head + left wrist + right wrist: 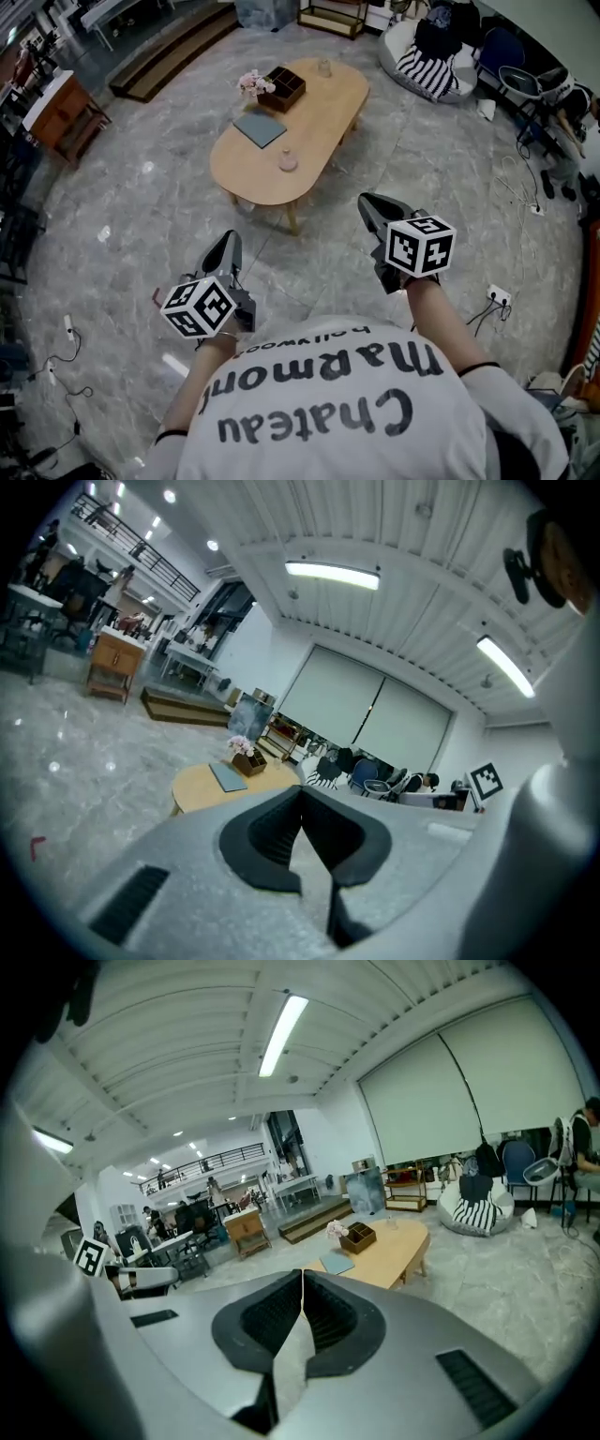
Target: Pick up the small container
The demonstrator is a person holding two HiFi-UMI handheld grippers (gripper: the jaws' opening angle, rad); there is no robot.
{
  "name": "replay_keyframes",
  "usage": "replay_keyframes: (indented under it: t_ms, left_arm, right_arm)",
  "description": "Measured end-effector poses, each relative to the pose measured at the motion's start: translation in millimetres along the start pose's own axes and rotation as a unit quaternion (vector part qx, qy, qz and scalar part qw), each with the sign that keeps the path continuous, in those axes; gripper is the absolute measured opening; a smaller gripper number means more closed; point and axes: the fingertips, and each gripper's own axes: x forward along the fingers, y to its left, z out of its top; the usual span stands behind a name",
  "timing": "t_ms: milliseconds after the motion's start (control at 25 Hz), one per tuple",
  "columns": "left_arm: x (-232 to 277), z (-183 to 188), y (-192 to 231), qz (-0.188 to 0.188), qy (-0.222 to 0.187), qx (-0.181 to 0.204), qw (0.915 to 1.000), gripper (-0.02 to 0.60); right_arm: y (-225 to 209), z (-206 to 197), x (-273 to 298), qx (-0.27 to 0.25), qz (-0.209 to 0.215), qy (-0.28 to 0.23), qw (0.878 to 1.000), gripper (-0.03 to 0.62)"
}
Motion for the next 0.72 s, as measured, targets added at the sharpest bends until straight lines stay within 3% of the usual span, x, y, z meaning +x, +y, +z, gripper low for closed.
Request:
replay_keyframes:
  t_ms: [280, 720]
  left_arm:
    - [-4, -8, 13, 0.027, -0.002, -0.044, 0.9987, 0.015]
    - [58, -10, 24, 0.002, 0.043, -0.026, 0.9988, 0.015]
  right_arm:
    - [-21, -29, 11, 0.048, -0.008, 0.043, 0.998, 0.015]
    - [-57, -36, 47, 0.077, -0.034, 0.076, 0.994, 0.015]
